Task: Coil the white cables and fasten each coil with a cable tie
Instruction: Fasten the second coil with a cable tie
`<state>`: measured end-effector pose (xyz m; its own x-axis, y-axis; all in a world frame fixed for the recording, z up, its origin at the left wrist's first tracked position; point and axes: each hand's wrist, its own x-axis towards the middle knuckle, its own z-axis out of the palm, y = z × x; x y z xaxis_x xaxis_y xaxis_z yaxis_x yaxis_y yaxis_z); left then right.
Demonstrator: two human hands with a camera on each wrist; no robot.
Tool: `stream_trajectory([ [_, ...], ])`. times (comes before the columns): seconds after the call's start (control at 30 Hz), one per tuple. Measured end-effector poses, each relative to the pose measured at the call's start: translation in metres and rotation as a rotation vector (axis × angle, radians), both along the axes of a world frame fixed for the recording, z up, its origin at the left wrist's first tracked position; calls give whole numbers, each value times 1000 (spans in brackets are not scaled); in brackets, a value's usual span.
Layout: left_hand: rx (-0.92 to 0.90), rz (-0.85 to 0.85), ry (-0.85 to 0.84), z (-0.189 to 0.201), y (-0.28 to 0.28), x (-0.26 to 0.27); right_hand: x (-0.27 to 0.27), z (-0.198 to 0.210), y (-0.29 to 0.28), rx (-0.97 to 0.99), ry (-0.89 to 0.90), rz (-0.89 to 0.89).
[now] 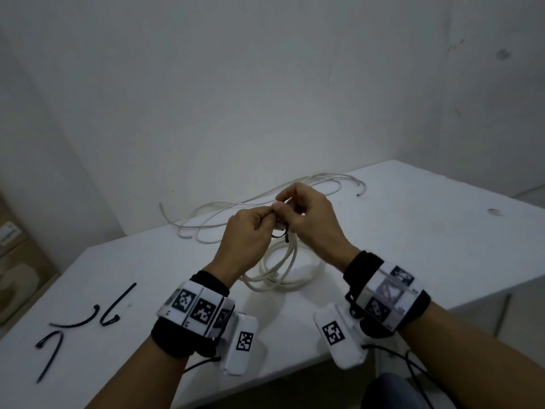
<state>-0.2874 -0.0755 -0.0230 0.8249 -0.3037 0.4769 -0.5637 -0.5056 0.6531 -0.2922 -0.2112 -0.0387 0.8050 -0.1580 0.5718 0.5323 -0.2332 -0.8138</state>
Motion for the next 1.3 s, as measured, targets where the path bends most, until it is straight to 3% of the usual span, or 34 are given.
stream_trajectory([
  [0.17, -154, -181, 290, 10, 1, -8, -1, 8, -7, -22, -4, 14],
  [0.37, -208, -277, 344, 7, 2, -9, -5, 14, -11, -9, -8, 92],
  [0.63, -205, -257, 415, 3, 0, -13, -8, 17, -18, 108, 146, 221],
  [0.73, -188, -212, 479, -8, 0, -18, -3, 32, -23, 182, 107, 190],
  [0.9, -152, -187, 520, -8, -2, -22, 5, 45, -22, -21, 67, 140],
  [1.07, -89, -132, 367, 11, -3, -20, 3, 55, -22, 271, 222, 474],
  [1.17, -138, -143, 309, 20, -8, -23, 3, 69, -13, 445, 281, 502],
  [1.3, -207, -142, 417, 23, -13, -23, 8, 86, -8, 520, 433, 468],
])
